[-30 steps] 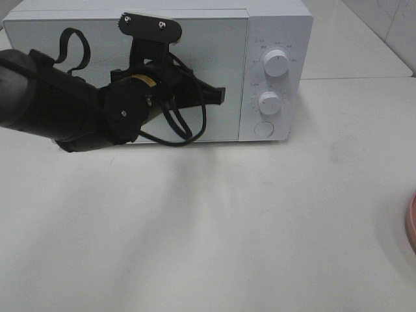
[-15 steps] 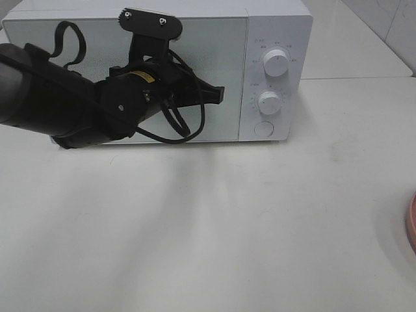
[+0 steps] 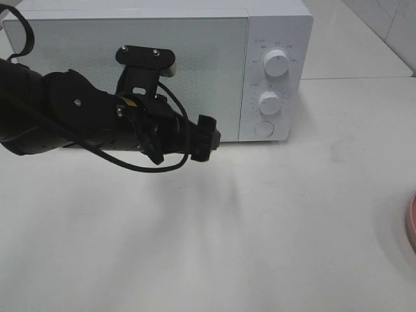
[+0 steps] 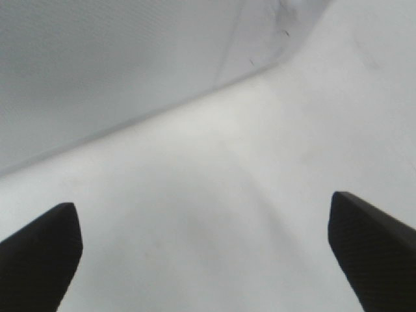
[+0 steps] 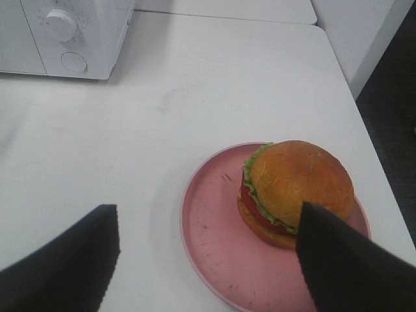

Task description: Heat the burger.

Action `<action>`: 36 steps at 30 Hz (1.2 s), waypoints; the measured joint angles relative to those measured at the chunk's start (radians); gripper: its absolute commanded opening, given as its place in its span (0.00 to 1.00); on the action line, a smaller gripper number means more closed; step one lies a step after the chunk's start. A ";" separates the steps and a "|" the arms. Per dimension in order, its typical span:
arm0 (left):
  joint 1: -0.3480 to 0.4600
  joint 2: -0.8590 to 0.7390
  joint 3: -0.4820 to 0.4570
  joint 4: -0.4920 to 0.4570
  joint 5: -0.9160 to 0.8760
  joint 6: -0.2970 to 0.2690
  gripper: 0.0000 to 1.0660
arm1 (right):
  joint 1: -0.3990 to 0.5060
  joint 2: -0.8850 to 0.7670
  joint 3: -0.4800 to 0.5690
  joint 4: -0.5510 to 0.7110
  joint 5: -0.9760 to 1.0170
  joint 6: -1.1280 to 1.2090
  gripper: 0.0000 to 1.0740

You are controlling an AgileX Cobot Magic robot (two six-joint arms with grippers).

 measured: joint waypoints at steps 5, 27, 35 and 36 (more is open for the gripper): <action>0.002 -0.043 0.000 0.056 0.285 0.001 0.93 | 0.000 0.000 0.000 0.000 0.000 0.000 0.70; 0.420 -0.406 0.001 0.392 1.203 -0.235 0.93 | 0.000 0.000 0.000 0.000 0.000 0.000 0.70; 0.716 -0.590 0.001 0.477 1.313 -0.295 0.93 | 0.000 0.000 0.000 0.000 0.000 0.000 0.70; 0.716 -0.590 0.001 0.477 1.313 -0.295 0.93 | 0.000 0.000 0.000 0.000 0.000 0.000 0.70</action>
